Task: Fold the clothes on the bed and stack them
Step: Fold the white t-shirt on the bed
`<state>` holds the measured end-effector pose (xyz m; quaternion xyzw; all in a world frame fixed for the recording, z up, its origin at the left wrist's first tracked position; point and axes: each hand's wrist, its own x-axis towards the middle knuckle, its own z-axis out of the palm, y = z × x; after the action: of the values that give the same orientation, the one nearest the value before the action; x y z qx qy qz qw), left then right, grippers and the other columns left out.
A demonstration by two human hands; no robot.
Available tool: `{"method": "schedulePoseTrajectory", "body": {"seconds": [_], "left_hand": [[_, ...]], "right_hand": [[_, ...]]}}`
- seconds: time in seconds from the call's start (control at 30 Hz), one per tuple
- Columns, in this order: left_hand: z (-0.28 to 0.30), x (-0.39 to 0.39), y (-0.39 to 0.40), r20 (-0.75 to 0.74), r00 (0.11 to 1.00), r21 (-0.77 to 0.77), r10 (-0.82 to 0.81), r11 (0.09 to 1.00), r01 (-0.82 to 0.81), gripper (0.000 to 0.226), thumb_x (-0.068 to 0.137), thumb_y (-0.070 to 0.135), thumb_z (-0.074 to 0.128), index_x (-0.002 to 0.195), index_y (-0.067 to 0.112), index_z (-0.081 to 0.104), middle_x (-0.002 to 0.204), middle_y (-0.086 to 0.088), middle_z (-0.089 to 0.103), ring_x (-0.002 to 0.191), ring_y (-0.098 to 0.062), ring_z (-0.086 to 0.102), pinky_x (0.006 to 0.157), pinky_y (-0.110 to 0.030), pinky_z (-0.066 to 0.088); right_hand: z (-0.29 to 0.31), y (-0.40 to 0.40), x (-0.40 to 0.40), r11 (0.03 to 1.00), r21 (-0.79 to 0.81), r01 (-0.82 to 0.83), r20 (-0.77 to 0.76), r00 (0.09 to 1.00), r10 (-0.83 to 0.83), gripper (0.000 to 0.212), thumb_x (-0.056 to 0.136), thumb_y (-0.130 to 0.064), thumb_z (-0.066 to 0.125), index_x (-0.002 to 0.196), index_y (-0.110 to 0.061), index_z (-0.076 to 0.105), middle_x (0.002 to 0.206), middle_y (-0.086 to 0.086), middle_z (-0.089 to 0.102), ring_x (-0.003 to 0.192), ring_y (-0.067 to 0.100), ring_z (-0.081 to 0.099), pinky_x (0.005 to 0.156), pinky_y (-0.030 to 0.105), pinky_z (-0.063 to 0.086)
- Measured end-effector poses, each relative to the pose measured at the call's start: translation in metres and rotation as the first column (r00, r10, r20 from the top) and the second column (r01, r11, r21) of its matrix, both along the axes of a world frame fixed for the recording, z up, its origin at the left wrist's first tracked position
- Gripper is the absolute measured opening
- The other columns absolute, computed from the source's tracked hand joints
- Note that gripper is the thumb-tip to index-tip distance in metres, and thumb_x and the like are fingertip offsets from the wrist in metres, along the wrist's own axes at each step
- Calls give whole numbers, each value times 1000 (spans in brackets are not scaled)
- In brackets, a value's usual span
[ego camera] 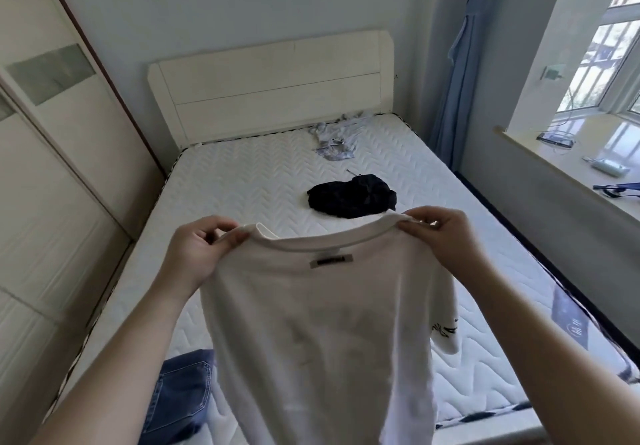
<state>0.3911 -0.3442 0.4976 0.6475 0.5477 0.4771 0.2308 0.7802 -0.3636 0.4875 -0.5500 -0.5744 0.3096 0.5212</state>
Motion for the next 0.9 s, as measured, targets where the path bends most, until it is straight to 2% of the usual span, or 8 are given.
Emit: {"method": "schedulePoseTrajectory", "body": {"seconds": [0.17, 0.23, 0.33, 0.47, 0.53, 0.67, 0.77, 0.9], "left_hand": [[-30, -1, 32, -19, 1000, -100, -9, 995, 7, 33, 70, 59, 76, 84, 29, 74, 56, 1, 51, 54, -12, 44, 55, -23, 40], [-39, -4, 45, -40, 999, -129, -6, 992, 1, 34, 70, 60, 74, 85, 30, 74, 55, 5, 53, 52, -10, 44, 51, -20, 40], [-53, -12, 69, -29, 1000, -170, 10, 985, -15, 31, 70, 58, 76, 82, 30, 74, 57, -5, 55, 52, -12, 45, 51, -21, 39], [-76, -26, 106, -10, 1000, -197, 8, 980, -10, 31, 69, 61, 74, 78, 31, 72, 49, 12, 48, 47, -9, 36, 46, -16, 34], [-90, -33, 126, -15, 1000, -201, -2, 980, -1, 29, 73, 59, 74, 78, 30, 71, 50, 15, 49, 46, -7, 34, 46, -14, 32], [-118, -42, 169, -62, 998, -226, -9, 974, -5, 13, 81, 46, 75, 75, 37, 67, 58, 22, 55, 48, -6, 38, 49, -12, 34], [-134, -43, 201, -84, 996, -246, -40, 969, 18, 11, 85, 46, 70, 80, 39, 65, 65, 26, 58, 51, -4, 42, 51, -10, 35], [-167, -41, 236, -139, 989, -280, -39, 960, -2, 14, 87, 45, 68, 81, 34, 63, 78, 25, 61, 59, -2, 50, 58, -9, 39]], "right_hand": [[-30, 34, -5, 995, -81, 48, 46, 998, -45, 14, 75, -28, 84, 74, -39, 75, 70, -22, 66, 63, -8, 54, 61, 3, 39], [-41, 50, -10, 991, -121, 64, 86, 995, -54, 11, 75, -34, 83, 75, -41, 75, 72, -19, 67, 65, -5, 55, 63, 9, 41], [-57, 76, -21, 984, -160, 75, 107, 993, -58, 8, 75, -39, 81, 78, -43, 75, 75, -19, 68, 68, -4, 56, 67, 20, 42], [-75, 111, -38, 973, -206, 102, 148, 986, -73, 8, 74, -44, 80, 79, -46, 74, 78, -22, 68, 71, -5, 57, 67, 22, 41], [-84, 127, -47, 967, -228, 114, 137, 987, -84, 7, 75, -42, 80, 78, -45, 75, 78, -23, 68, 73, -7, 57, 68, 21, 41], [-105, 156, -58, 958, -258, 126, 133, 987, -94, 6, 77, -37, 80, 77, -41, 76, 76, -26, 67, 75, -8, 56, 70, 19, 41], [-121, 181, -59, 952, -281, 120, 140, 987, -83, 4, 79, -35, 79, 80, -37, 77, 74, -27, 66, 74, -6, 55, 71, 20, 41], [-148, 222, -54, 941, -325, 98, 151, 987, -51, 12, 82, -30, 76, 81, -42, 76, 78, -24, 68, 80, 0, 57, 78, 23, 45]]}}
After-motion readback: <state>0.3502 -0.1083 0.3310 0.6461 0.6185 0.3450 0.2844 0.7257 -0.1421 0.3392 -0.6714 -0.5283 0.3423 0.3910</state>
